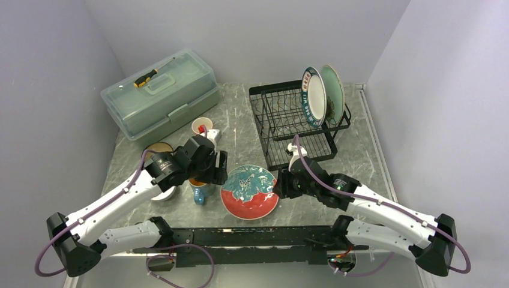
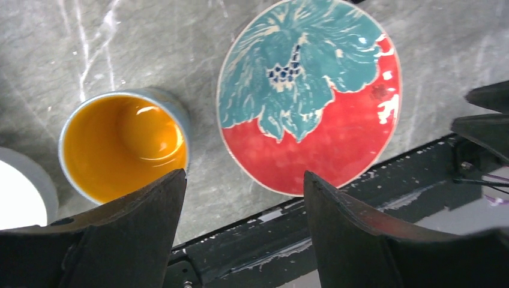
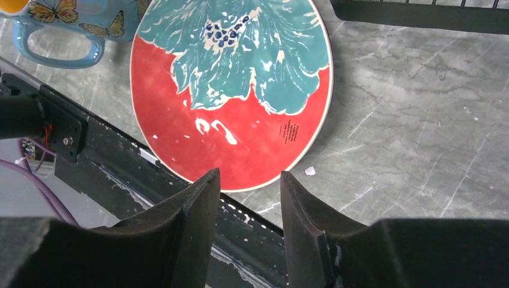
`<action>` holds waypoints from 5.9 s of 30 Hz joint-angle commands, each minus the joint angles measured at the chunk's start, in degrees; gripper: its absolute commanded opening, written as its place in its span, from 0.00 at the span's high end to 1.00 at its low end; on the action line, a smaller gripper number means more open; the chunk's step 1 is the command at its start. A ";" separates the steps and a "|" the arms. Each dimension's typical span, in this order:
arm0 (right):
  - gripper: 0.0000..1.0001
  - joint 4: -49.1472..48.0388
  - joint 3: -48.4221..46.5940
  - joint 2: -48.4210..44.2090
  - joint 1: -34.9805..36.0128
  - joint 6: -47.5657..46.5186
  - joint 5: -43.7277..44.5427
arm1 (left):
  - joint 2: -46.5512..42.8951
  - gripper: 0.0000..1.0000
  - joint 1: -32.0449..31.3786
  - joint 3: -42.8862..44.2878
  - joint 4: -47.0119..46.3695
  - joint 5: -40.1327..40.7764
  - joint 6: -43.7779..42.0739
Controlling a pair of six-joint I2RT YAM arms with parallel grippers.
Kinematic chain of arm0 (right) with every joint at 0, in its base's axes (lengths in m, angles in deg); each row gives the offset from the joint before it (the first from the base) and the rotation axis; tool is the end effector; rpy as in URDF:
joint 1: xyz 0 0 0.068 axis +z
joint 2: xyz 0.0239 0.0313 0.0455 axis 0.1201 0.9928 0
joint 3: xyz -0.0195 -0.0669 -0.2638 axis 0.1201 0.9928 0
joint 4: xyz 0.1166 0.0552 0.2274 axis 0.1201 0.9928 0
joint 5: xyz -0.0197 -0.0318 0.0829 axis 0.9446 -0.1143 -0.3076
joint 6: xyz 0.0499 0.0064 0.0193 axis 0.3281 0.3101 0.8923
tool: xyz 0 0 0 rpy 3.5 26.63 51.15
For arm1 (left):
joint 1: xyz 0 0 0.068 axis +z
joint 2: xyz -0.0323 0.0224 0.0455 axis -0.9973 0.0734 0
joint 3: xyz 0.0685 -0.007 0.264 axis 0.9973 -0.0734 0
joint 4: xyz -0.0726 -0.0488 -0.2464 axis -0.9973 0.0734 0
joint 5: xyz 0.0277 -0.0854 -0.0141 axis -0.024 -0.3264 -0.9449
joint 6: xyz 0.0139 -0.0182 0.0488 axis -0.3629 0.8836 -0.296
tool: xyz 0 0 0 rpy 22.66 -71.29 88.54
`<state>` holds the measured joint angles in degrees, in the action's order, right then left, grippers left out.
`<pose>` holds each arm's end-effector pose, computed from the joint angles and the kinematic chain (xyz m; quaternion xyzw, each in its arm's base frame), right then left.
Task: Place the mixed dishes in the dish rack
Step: Pick up the plate from the corner of the board.
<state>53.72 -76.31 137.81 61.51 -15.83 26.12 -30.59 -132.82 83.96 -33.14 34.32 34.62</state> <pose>0.1089 0.1471 0.2543 -0.1113 0.9098 0.2555 0.3075 0.1394 -0.1415 0.3078 0.0837 0.9375 -0.1564 0.2993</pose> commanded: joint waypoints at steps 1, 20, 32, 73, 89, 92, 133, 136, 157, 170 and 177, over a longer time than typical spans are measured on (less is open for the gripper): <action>0.56 -1.32 -1.45 -1.55 0.41 0.47 1.38 | 0.64 0.23 0.05 3.84 -2.88 -5.92 -0.48; 0.55 -0.52 1.52 -6.40 0.44 1.80 1.22 | 19.86 0.23 -0.61 7.79 -10.93 -5.34 -3.48; 0.52 -5.30 7.32 -4.16 0.44 5.13 -0.54 | 23.84 0.28 1.68 3.39 -13.70 -1.25 -2.12; 0.48 -6.60 9.81 -0.13 0.45 6.97 0.90 | 27.06 0.73 6.42 -6.01 -20.46 -8.40 -1.20; 0.47 -7.64 12.83 -0.47 0.44 10.09 1.92 | 29.28 0.81 3.37 -4.64 -21.81 -10.24 -0.96; 0.47 -8.99 13.88 -0.46 0.41 11.14 1.81 | 29.89 0.82 2.51 -4.13 -21.79 -10.55 -0.87; 0.59 -19.78 25.18 -14.30 0.41 28.53 5.37 | 32.25 0.89 -1.97 -4.54 -26.18 -16.70 1.52; 0.70 -20.18 25.22 -14.88 0.41 28.91 5.59 | 32.26 0.89 -2.16 -4.50 -26.15 -16.66 1.62; 1.00 -15.20 18.33 -20.49 0.37 25.53 7.78 | 28.60 0.68 -2.61 -3.41 -23.65 -14.09 1.37; 1.00 -4.17 9.87 -22.06 0.41 17.39 9.94 | 20.40 0.38 -2.59 1.01 -16.81 -10.09 0.67; 1.00 3.91 -0.91 -16.36 0.41 6.47 7.62 | 13.70 0.27 -2.62 4.04 -10.60 -6.92 -1.05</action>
<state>59.36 -67.00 119.93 61.55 -2.48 34.63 -12.03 -135.26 85.01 -48.44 23.96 35.06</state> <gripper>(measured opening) 0.089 0.698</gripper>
